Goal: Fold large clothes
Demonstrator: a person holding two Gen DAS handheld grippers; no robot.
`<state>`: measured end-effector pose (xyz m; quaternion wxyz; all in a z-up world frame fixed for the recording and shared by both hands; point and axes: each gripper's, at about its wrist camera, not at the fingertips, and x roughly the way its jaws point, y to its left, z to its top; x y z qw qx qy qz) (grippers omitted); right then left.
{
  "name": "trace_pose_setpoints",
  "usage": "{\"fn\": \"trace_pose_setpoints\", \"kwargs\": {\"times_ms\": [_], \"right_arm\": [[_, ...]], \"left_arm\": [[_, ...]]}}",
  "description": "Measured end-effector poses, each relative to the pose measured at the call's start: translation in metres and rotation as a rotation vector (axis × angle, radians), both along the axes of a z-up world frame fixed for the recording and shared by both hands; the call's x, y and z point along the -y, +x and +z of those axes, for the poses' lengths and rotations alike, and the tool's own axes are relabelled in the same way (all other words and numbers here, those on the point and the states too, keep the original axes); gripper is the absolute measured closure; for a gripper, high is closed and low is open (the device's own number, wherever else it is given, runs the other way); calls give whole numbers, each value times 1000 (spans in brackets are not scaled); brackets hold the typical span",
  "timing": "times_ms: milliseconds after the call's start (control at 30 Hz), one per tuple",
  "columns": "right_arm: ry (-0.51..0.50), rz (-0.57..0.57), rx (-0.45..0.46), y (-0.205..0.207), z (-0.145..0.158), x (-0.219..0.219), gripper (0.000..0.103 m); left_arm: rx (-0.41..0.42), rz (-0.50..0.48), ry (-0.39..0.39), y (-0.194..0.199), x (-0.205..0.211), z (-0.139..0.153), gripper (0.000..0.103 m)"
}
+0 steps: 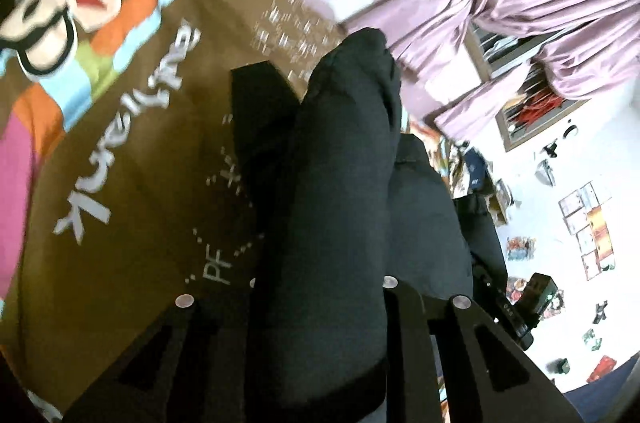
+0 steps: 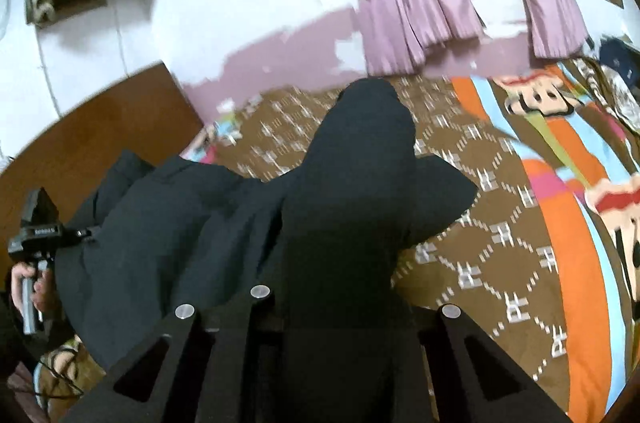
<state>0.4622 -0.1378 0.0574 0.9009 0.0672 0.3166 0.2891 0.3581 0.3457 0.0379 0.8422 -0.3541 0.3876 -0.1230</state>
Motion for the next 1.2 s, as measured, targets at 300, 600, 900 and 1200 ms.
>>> {"fn": "trace_pose_setpoints", "kwargs": {"times_ms": [300,600,900,1200], "right_arm": [[-108,-8,-99,19,-35,-31,82],[-141,-213,-146,18,-45,3,1],[-31,-300,-35,-33,-23,19,1],[-26,-186,103,-89,11,-14,0]], "left_arm": [[-69,104,128,-13,-12,-18,85],[-246,286,239,-20,-21,-44,34],[-129,561,414,-67,-2,-2,6],[42,450,550,-95,56,38,5]]}}
